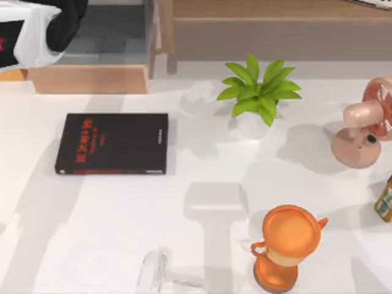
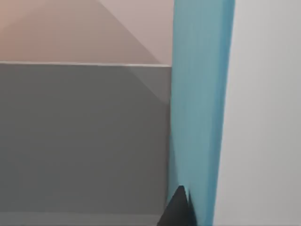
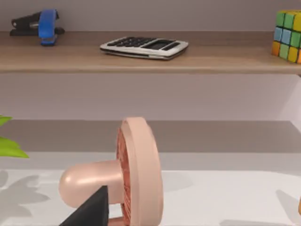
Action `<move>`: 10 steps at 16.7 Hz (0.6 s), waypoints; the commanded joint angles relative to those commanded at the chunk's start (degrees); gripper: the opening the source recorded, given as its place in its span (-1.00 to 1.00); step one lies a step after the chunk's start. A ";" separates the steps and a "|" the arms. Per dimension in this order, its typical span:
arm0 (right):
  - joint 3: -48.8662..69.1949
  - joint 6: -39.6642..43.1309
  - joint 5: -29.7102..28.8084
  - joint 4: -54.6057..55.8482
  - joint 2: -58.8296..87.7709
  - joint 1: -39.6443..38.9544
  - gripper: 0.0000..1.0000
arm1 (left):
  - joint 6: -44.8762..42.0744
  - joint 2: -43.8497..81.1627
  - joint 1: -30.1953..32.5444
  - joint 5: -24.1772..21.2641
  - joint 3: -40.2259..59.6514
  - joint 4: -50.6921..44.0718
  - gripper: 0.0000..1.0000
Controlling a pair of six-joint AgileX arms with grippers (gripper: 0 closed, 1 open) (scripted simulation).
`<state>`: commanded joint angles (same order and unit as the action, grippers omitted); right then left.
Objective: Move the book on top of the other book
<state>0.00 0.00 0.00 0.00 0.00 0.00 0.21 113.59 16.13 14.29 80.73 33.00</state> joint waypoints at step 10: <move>0.00 0.00 0.00 0.00 0.00 0.00 1.00 | -20.83 -16.13 2.08 5.08 -14.98 4.01 -1.00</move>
<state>0.00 0.00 0.00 0.00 0.00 0.00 -20.62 97.46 18.21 19.37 65.75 37.01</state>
